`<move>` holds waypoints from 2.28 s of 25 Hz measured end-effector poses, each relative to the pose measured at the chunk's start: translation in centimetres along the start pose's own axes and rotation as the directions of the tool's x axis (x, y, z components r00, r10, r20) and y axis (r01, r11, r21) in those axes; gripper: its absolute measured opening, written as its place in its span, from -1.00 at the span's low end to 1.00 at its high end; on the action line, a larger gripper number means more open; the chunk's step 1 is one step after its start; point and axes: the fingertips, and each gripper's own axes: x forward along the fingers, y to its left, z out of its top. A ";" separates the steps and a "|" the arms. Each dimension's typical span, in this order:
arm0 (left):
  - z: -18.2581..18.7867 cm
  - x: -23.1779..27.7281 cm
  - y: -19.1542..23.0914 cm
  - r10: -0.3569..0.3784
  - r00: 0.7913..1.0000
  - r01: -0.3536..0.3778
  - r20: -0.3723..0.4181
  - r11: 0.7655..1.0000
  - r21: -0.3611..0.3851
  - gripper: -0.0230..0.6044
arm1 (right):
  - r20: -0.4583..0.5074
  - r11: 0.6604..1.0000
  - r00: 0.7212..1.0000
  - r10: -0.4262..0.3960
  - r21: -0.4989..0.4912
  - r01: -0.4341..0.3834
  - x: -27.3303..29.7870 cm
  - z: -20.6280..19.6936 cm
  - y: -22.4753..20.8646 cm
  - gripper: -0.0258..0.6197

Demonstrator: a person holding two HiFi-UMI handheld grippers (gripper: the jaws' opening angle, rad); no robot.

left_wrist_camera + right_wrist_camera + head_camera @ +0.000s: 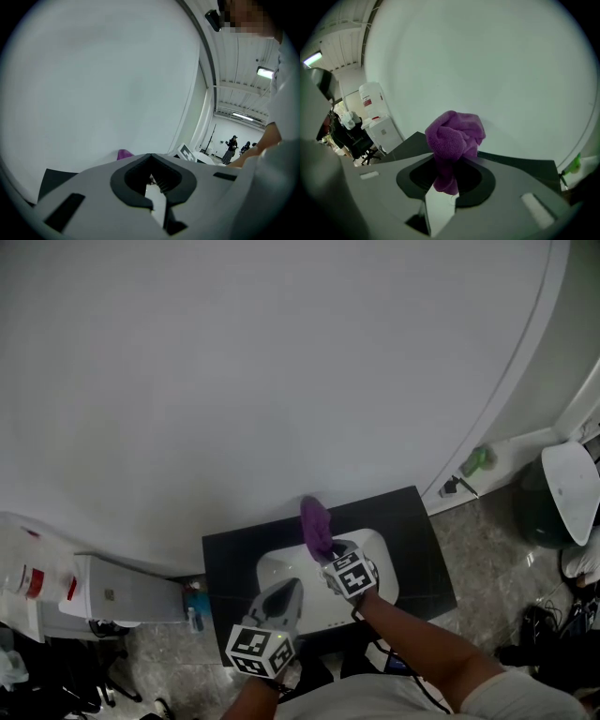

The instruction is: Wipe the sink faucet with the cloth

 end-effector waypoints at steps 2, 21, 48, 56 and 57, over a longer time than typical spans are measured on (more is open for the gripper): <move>0.5 0.0 -0.4 -0.009 1.000 0.009 0.013 1.000 0.009 -0.91 | 0.009 1.000 1.000 0.015 0.002 -0.015 -1.7 -0.3 0.6 -0.63; 11.8 -4.1 -4.8 0.001 0.986 -0.028 0.169 0.987 0.156 -0.91 | 0.463 0.997 0.886 0.036 -0.072 -0.003 -24.9 15.9 3.7 -0.63; 12.7 -4.0 -4.2 0.018 0.980 -0.049 0.196 0.987 0.154 -0.91 | 0.488 0.997 0.871 0.054 -0.073 -0.021 -25.4 16.7 3.8 -0.64; 13.0 -3.7 -3.9 0.020 0.980 -0.050 0.196 0.987 0.153 -0.91 | 0.490 0.997 0.870 0.057 -0.073 -0.024 -25.3 17.1 3.5 -0.65; 13.0 -3.6 -4.0 0.019 0.981 -0.049 0.195 0.987 0.154 -0.91 | 0.491 0.997 0.869 0.057 -0.072 -0.024 -25.3 17.1 3.5 -0.65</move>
